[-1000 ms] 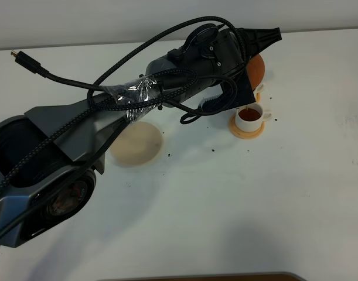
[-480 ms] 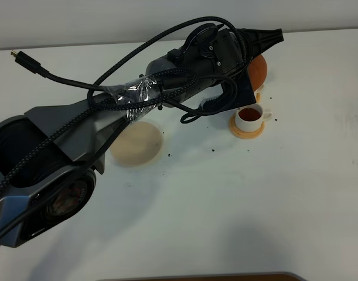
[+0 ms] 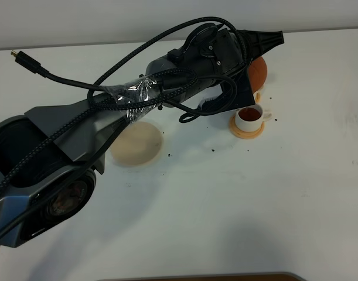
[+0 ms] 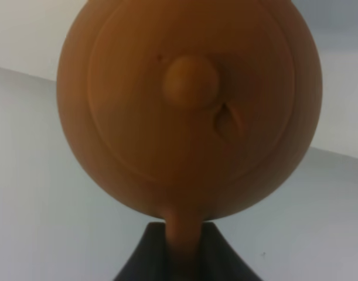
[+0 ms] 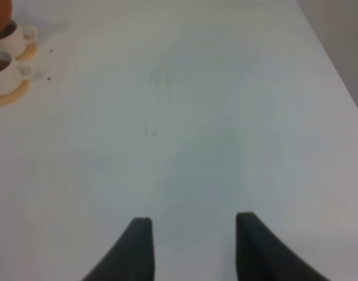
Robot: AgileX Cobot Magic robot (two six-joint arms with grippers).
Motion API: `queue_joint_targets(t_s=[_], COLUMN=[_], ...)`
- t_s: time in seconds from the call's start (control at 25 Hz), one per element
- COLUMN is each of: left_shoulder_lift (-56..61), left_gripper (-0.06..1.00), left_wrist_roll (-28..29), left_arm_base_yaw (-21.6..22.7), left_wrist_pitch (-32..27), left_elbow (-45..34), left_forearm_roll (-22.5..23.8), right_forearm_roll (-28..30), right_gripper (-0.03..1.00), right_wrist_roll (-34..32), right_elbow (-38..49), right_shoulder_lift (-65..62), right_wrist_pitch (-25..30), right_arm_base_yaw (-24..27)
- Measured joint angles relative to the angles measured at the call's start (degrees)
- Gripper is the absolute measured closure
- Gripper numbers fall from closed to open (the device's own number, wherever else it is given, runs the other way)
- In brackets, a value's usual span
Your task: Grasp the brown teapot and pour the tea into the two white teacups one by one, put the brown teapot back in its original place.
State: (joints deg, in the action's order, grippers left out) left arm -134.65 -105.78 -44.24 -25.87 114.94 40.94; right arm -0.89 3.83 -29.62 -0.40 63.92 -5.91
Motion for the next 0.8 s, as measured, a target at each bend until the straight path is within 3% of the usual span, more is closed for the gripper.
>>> queue_joint_targets(t_s=[0.16,0.48,0.6,0.8], left_shoulder_lift=[0.00,0.88,3.18,7.06], left_gripper=[0.80,0.80,0.80,0.80], left_wrist_roll=[3.45,15.31,19.68,29.54], left_arm_base_yaw=[0.00,0.00,0.00,0.00], left_wrist_pitch=[-1.03,-9.26,-14.50,-28.75], left_elbow=[0.00,0.00,0.00,0.00], left_forearm_roll=[-0.32,-2.44,-4.51,-4.62], right_forearm_roll=[0.00,0.00,0.00,0.00], right_gripper=[0.60,0.60,0.60,0.60], right_wrist_roll=[0.00,0.02,0.02,0.02], right_elbow=[0.00,0.00,0.00,0.00], right_shoulder_lift=[0.00,0.00,0.00,0.00], right_wrist_pitch=[0.00,0.00,0.00,0.00], right_arm_base_yaw=[0.00,0.00,0.00,0.00])
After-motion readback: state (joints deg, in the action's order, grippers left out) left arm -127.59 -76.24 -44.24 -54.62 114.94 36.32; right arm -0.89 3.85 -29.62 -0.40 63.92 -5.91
